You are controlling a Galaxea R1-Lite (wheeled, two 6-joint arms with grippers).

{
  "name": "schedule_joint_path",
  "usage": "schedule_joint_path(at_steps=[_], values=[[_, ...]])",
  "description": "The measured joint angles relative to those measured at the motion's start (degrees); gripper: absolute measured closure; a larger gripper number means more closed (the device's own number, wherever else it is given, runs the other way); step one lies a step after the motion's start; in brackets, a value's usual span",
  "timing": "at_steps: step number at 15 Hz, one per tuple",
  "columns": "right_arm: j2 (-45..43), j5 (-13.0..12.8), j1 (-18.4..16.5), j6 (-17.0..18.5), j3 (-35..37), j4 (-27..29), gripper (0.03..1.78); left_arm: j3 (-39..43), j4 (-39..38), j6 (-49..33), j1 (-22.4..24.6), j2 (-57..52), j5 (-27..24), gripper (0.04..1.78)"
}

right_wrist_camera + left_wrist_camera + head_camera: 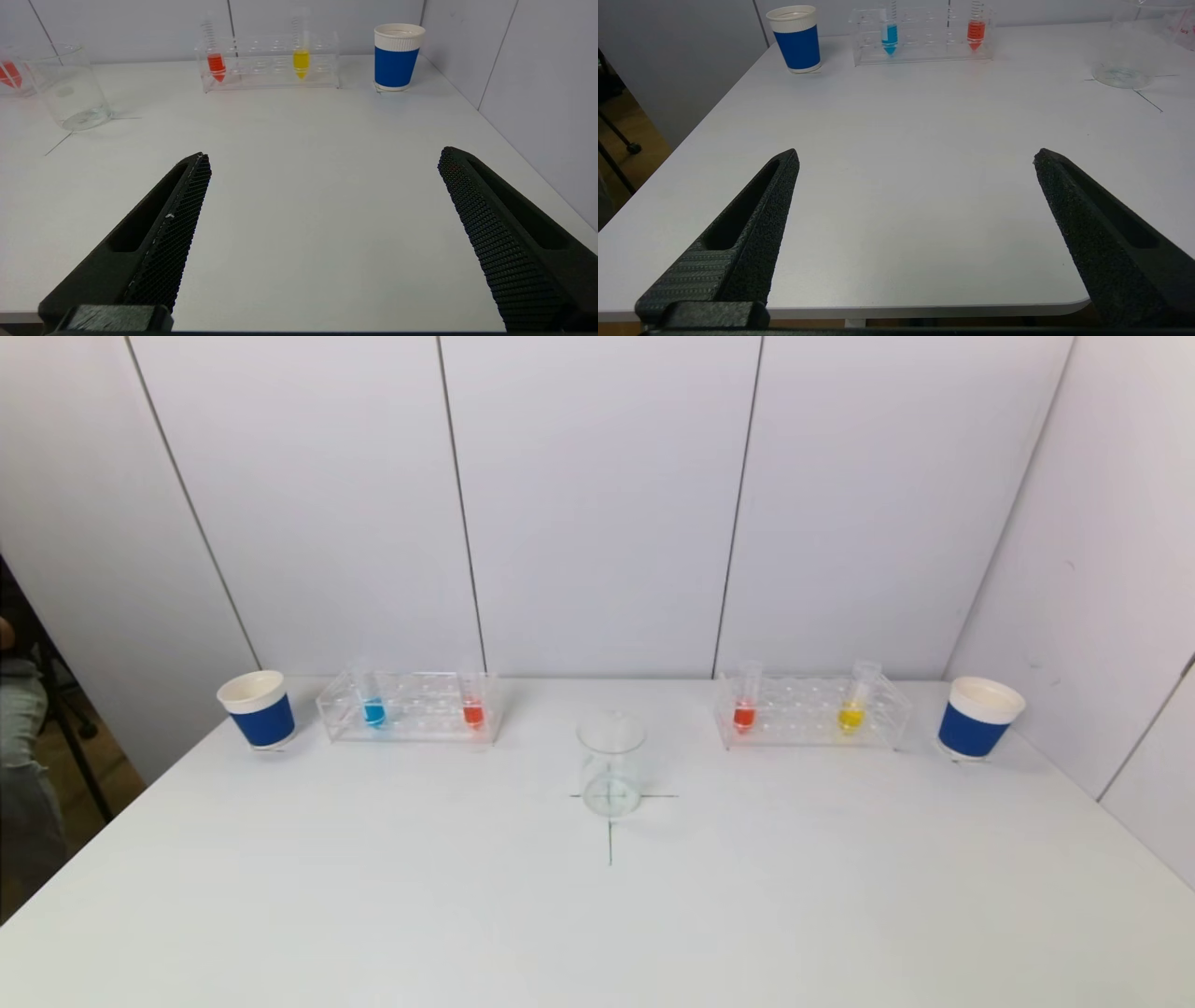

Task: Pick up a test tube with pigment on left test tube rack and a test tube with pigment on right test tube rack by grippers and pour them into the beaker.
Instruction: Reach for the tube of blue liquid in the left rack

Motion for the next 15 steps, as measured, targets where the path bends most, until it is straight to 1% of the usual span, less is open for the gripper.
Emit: schedule_joint_path(at_steps=[15], values=[[0.00, 0.00, 0.00, 0.00, 0.00, 0.00, 0.04, -0.33, 0.72, 0.94, 0.00, 0.00, -0.68, 0.06]])
